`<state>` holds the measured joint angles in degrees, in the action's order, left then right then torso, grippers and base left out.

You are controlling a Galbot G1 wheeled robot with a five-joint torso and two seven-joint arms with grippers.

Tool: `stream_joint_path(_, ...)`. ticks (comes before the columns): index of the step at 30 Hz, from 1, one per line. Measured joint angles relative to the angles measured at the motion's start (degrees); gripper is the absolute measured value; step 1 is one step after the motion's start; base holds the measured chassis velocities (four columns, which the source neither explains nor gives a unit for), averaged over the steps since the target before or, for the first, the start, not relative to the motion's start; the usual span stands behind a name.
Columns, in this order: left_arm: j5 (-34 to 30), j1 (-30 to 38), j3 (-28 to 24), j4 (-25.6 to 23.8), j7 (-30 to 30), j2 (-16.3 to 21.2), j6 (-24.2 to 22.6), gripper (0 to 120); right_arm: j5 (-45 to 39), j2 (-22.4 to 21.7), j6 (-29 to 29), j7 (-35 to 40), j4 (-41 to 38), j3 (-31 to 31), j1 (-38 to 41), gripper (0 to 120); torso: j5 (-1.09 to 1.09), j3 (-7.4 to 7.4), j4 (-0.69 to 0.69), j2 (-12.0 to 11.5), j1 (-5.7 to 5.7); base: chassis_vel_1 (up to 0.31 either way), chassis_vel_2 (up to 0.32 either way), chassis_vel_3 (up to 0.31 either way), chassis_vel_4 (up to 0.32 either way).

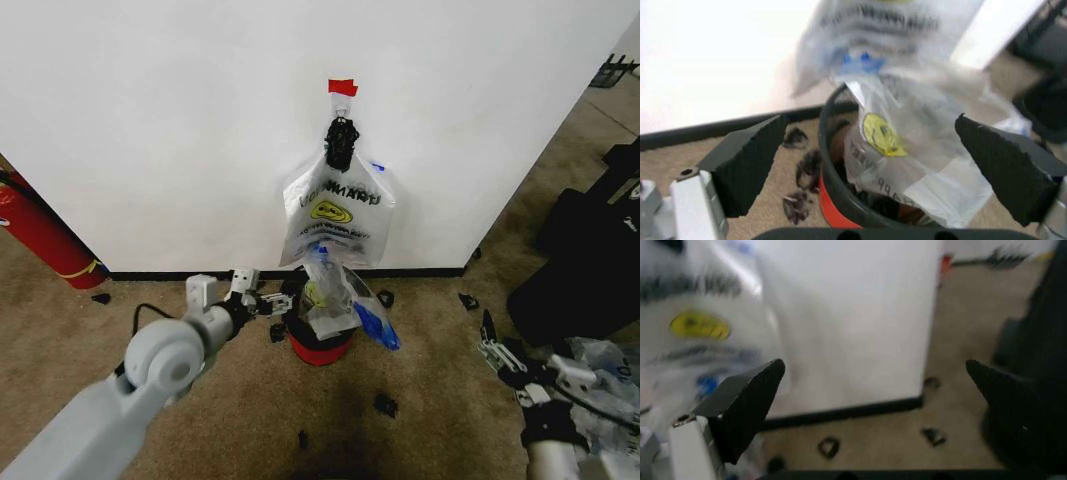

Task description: Pick up the garbage bag from the wall and place it over the trash bin.

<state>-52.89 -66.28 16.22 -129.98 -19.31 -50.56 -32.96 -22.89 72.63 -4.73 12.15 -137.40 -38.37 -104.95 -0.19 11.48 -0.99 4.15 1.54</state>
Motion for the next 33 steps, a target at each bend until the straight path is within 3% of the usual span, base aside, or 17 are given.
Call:
stream_joint_path(6, 7.21, -7.25, 3.69, -4.71, -0.68, -2.49, 4.98, 100, -11.4, -9.23, -9.83, -3.75, 3.46, -1.14, 6.69, 100, 0.0, 0.0, 0.06, 0.0, 0.0, 0.0, 0.0, 0.0, 0.0)
stream_joint_path(11, 11.35, -8.56, 2.95, -4.56, -0.66, -3.53, 8.06, 100, -17.37, -14.31, -13.04, -5.09, 6.98, -3.38, 9.28, 100, -0.05, 0.0, -0.12, 0.0, 0.0, 0.0, 0.0, 0.0, 0.0)
stream_joint_path(13, 13.43, -11.41, 4.48, -5.97, -0.71, -5.23, 8.98, 100, -21.69, -18.72, -16.35, -6.46, 10.15, -1.84, 14.76, 100, 0.03, 0.0, -0.04, 0.0, 0.0, 0.0, 0.0, 0.0, 0.0)
stream_joint_path(15, 15.21, -14.33, 6.17, -7.77, -0.76, -7.02, 9.74, 100, -26.91, -22.44, -19.35, -7.28, 13.5, 0.7, 21.1, 100, -0.04, 0.01, 0.07, 0.0, 0.0, 0.0, 0.0, 0.0, 0.0)
stream_joint_path(17, 16.69, -17.01, 7.79, -9.25, -0.11, -8.23, 11.34, 100, -31.13, -25.03, -21.67, -7.68, 17.19, 3.8, 27.84, 100, -0.02, 0.01, 0.06, 0.0, 0.0, 0.0, 0.0, 0.0, 0.0)
stream_joint_path(20, 18.1, -20.29, 9.19, -10.42, 1.35, -9.25, 14.36, 100, -34.43, -26.77, -23.29, -8.25, 20.63, 7.43, 34.89, 100, -0.03, 0.01, -0.01, 0.0, 0.0, 0.0, 0.0, 0.0, 0.0)
stream_joint_path(25, 21.97, -25.39, 9.21, -11.52, 2.86, -12.98, 18.15, 100, -38.67, -27.7, -26.98, -9.63, 28.7, 20.33, 50.11, 100, -0.02, 0.01, 0.02, 0.0, 0.0, 0.0, 0.0, 0.0, 0.0)
stream_joint_path(26, 21.97, -25.39, 9.21, -11.52, 2.86, -12.98, 18.15, 100, -38.67, -27.7, -26.98, -9.63, 28.7, 20.33, 50.11, 100, -0.02, 0.01, 0.02, 0.0, 0.0, 0.0, 0.0, 0.0, 0.0)
stream_joint_path(33, 24.53, -26.84, 7.99, -11.92, 3.4, -16.02, 18.79, 100, -37.46, -23.59, -31.29, -10.45, 38.98, 38.12, 67.55, 100, -0.03, 0.01, 0.01, 0.0, 0.01, 0.0, 0.0, 0.0, 0.0)
